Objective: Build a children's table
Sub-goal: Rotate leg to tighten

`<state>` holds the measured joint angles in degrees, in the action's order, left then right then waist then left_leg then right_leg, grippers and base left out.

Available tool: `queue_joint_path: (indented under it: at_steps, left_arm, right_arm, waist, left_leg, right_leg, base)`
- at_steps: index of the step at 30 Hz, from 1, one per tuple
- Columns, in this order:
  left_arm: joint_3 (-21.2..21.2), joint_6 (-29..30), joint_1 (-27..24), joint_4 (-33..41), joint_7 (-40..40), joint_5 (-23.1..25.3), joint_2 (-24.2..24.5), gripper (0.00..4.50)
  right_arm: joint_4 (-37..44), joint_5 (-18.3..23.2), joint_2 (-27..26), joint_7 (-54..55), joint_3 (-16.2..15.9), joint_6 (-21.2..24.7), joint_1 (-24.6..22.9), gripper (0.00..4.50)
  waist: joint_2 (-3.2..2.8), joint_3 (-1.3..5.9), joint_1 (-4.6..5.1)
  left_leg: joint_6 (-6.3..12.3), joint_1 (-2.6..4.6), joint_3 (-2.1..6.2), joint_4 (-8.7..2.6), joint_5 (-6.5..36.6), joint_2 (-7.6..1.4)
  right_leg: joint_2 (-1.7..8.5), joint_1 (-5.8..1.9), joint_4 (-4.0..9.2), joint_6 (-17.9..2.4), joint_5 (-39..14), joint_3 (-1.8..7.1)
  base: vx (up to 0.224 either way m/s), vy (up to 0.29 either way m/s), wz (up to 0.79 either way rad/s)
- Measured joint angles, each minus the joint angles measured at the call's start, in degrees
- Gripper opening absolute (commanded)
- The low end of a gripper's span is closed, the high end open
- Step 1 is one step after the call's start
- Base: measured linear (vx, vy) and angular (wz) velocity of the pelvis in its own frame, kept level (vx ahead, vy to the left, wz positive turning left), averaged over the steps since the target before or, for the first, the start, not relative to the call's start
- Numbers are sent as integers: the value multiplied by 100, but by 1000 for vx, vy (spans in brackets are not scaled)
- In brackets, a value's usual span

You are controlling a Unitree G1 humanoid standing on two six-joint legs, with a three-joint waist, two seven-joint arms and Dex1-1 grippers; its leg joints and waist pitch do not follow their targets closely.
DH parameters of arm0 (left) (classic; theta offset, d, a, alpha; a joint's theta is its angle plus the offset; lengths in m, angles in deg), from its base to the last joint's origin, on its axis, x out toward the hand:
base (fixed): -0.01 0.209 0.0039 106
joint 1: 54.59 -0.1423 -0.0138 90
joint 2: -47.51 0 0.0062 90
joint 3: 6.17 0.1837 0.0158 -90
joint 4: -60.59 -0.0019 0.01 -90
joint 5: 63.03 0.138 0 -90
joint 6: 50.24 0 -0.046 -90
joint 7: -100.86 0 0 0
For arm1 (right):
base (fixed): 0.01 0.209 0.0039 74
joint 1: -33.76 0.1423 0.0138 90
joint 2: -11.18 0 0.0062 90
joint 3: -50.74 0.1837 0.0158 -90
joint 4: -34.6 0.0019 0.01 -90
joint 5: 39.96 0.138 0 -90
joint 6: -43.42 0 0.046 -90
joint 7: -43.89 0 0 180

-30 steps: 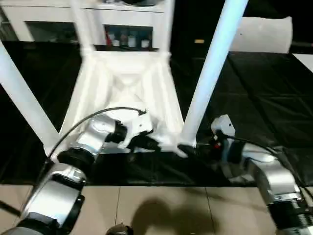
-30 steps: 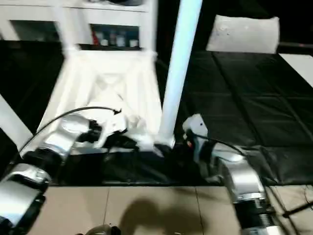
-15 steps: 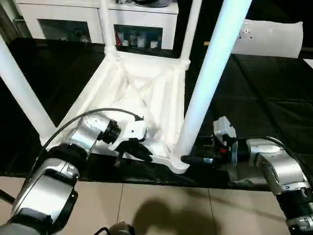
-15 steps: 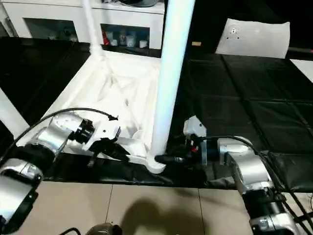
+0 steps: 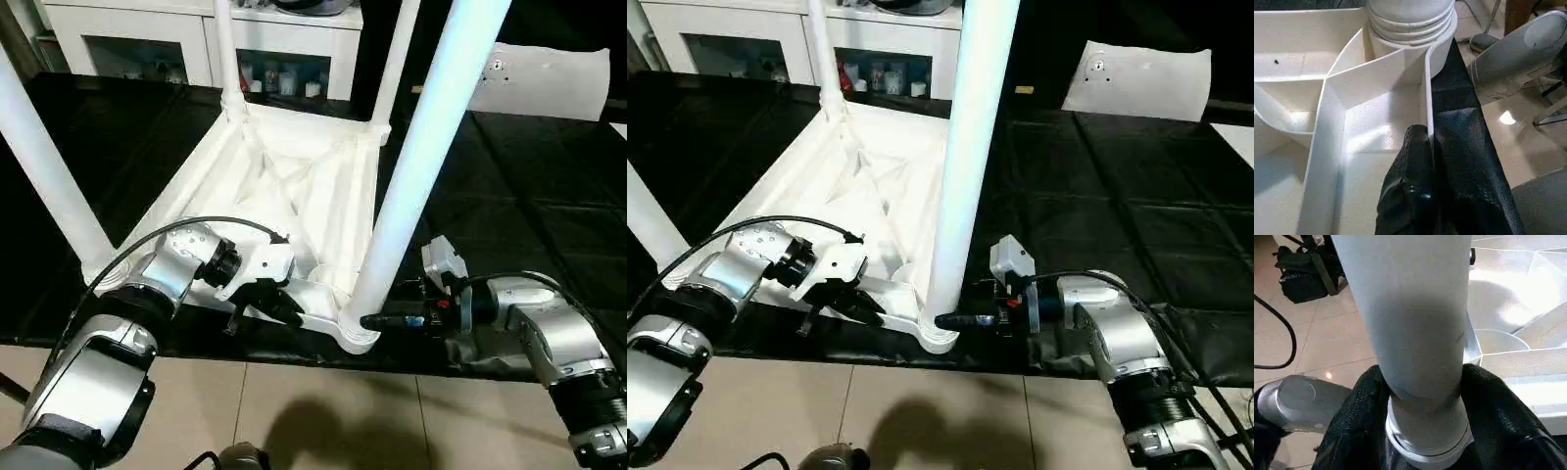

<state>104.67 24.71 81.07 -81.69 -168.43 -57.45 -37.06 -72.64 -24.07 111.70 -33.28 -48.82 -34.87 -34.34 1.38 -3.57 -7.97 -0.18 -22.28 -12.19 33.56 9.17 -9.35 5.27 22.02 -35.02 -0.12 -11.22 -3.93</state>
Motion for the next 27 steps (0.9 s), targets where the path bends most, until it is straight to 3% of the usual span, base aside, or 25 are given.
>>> queue_joint_path:
  at_steps: [8, 11, 13, 17, 20, 25, 27]
  left_arm:
    - [-17, 55, 10, -29, 108, 49, -28, 0]
    - [-112, 454, 50, -43, 703, 146, -172, 0]
    - [-229, 791, 57, -49, 1129, 215, -297, 0]
    - [-424, 1384, 58, -93, 2067, 283, -701, 0]
    - [-535, 1684, 57, -144, 2628, 283, -947, 0]
    - [-756, 2302, 50, -102, 3686, 308, -1404, 0]
    - [-760, 2470, 20, 9, 3990, 329, -1536, 0]
  right_arm:
    - [-10, 10, -45, 52, 31, 22, -34, 192]
    - [185, 11, -309, 774, 316, 284, -311, 192]
    - [305, -55, -588, 1486, 542, 413, -454, 192]
    - [336, -311, -1138, 2972, 868, 612, -470, 191]
    - [335, -502, -1510, 3778, 1032, 791, -404, 191]
    - [289, -959, -2371, 5544, 1273, 1109, -129, 191]
    - [226, -1133, -2583, 6037, 1316, 1135, -9, 191]
  waist:
    - [-1, 0, -11]
    - [-4, 2, -13]
    - [-4, 2, 49]
    - [-7, 3, 290]
    - [-11, 1, 361]
    - [-89, -26, 538]
    - [-105, -31, 605]
  left_leg:
    - [-1, 11, 0, 1, -1, -2]
    - [-6, 36, -1, 3, -4, -2]
    - [-15, 43, -1, 3, -9, -1]
    - [-17, 58, 4, 6, -10, 6]
    - [-17, 84, 22, -3, -9, 6]
    - [-17, 98, 112, -8, -6, 9]
    - [-18, 96, 109, -43, -6, 22]
  right_leg:
    - [0, -8, -4, 0, 0, 0]
    - [1, -29, -6, -1, 1, 4]
    - [1, -26, -3, 23, -14, 7]
    - [12, -22, 30, 37, -22, 3]
    - [10, -19, 88, 37, -22, -21]
    - [24, -114, 268, 39, -24, -161]
    - [28, -119, 312, 35, -33, -162]
  base:
    - [0, 0, 0]
    - [0, 0, 0]
    - [0, 0, 0]
    - [0, 0, 0]
    - [-17, 9, -3]
    - [-5, 10, -2]
    - [0, 0, 0]
